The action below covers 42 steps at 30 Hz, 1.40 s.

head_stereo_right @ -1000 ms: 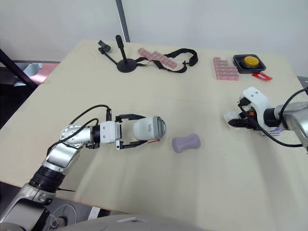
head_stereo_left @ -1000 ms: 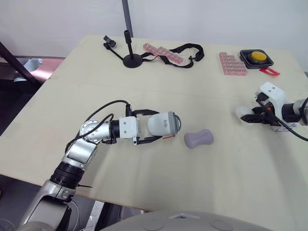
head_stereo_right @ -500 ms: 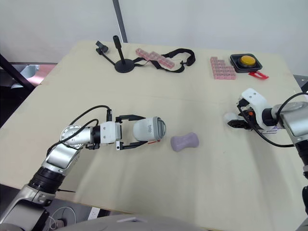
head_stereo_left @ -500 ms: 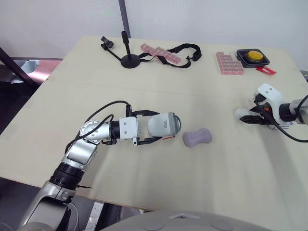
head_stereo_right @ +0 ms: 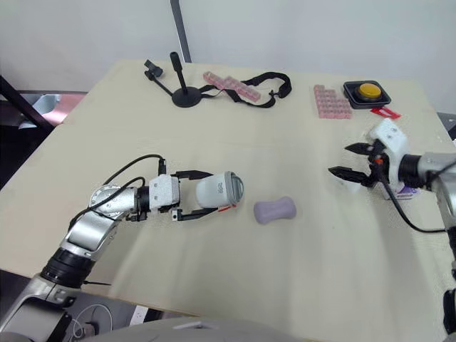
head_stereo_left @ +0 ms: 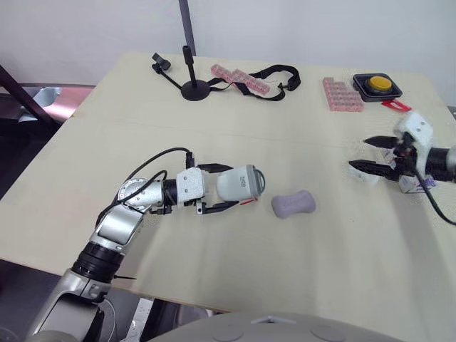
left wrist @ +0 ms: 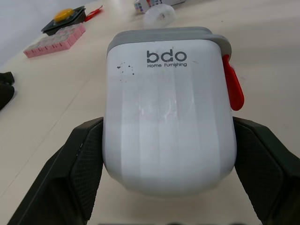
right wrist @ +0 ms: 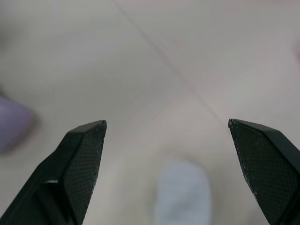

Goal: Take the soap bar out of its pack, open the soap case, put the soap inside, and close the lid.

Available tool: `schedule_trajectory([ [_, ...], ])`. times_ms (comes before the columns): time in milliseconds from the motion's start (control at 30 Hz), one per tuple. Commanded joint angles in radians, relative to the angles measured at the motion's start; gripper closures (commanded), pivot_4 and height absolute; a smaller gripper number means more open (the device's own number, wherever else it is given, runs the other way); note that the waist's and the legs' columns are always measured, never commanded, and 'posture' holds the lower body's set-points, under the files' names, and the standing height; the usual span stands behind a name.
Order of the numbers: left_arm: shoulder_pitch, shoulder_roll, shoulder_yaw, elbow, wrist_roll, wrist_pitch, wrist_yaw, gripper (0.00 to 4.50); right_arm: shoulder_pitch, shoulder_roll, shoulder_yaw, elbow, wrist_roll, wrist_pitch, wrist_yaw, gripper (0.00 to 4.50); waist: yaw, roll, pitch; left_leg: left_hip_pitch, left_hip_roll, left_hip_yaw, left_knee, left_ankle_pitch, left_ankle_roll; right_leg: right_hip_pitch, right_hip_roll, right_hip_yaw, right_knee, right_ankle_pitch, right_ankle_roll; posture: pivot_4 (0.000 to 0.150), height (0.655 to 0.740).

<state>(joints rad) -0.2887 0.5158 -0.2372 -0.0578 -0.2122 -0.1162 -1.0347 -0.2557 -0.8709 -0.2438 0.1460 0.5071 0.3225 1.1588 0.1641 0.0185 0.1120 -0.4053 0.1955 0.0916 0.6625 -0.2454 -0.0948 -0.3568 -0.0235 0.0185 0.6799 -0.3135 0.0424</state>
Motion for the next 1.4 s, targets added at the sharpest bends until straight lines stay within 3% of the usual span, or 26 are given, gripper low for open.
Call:
schedule_trajectory([
  [33, -0.01, 0.027, 0.024, -0.035, -0.034, 0.054, -0.018, 1.03, 0.147, 0.076, -0.125, -0.12, 0.122, -0.125, 0.108, 0.07, 0.002, 0.001, -0.001, 0.001, 0.001, 0.0, 0.002, 0.0, 0.0, -0.001, 0.0, -0.002, 0.001, 0.0, 0.0, 0.15, 0.74],
  [200, -0.033, 0.054, 0.012, -0.027, -0.036, 0.129, -0.059, 1.03, 0.372, 0.151, -0.085, -0.23, 0.076, -0.309, 0.212, 0.07, -0.004, 0.003, -0.002, -0.003, 0.001, 0.0, 0.007, -0.002, 0.003, -0.005, 0.0, -0.002, 0.004, 0.0, 0.0, 0.15, 0.74],
  [367, -0.07, 0.106, 0.0, -0.002, -0.049, 0.183, -0.17, 1.03, 0.492, 0.181, -0.004, -0.178, 0.035, -0.502, 0.388, 0.07, -0.036, 0.002, -0.002, -0.002, 0.002, 0.001, 0.007, -0.001, 0.003, -0.005, -0.005, -0.002, 0.002, 0.0, 0.0, 0.15, 0.74],
  [633, -0.117, 0.129, -0.015, -0.009, -0.036, 0.268, -0.228, 1.03, 0.465, 0.181, 0.026, -0.117, 0.048, -0.573, 0.412, 0.07, -0.084, 0.003, -0.003, 0.0, 0.002, 0.001, 0.006, 0.0, 0.004, -0.002, -0.005, -0.002, 0.001, 0.0, 0.0, 0.15, 0.74],
  [1400, -0.312, 0.174, -0.165, -0.1, 0.101, 0.514, -0.251, 1.03, 0.444, 0.211, 0.063, -0.109, 0.048, -0.538, 0.346, 0.07, -0.082, 0.004, -0.003, 0.0, 0.001, 0.0, 0.006, 0.0, 0.004, 0.0, -0.005, -0.003, 0.001, 0.0, 0.0, 0.15, 0.74],
])
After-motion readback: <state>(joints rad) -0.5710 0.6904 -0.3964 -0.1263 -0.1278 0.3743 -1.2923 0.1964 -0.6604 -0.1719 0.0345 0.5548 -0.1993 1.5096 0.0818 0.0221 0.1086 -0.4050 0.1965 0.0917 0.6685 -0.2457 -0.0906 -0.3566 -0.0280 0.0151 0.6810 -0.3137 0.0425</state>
